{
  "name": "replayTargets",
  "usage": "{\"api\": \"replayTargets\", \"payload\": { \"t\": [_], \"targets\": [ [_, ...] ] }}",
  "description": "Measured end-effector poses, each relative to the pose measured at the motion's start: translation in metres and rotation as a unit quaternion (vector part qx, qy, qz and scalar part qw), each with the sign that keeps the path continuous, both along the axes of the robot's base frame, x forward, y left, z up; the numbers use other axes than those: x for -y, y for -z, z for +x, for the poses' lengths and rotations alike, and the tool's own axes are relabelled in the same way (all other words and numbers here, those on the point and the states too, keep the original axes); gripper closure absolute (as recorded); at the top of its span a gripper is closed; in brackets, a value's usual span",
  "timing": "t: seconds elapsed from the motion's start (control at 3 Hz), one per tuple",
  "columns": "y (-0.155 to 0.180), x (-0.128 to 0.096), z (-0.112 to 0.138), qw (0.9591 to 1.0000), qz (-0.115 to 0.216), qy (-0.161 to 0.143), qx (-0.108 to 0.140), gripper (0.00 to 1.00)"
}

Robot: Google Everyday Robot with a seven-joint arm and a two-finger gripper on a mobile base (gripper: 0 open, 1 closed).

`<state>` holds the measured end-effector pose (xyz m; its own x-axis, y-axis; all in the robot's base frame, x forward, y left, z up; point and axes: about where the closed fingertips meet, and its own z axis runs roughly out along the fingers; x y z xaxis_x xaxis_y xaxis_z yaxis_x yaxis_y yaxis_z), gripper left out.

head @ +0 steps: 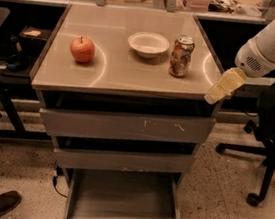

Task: Place orange can into bottom drawer

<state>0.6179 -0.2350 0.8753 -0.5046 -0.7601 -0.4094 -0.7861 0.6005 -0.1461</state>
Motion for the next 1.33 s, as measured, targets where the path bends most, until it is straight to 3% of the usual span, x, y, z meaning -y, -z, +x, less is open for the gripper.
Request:
{"api": "replayTargets", "payload": {
  "t": [0.67,1.33],
  "targets": [
    [-0.003,-0.034,0.05,0.9948,0.094,0.01,0.039,0.0],
    [-0.006,-0.075,0.085,0.9891,0.14,0.001,0.043,0.0]
  ]
}}
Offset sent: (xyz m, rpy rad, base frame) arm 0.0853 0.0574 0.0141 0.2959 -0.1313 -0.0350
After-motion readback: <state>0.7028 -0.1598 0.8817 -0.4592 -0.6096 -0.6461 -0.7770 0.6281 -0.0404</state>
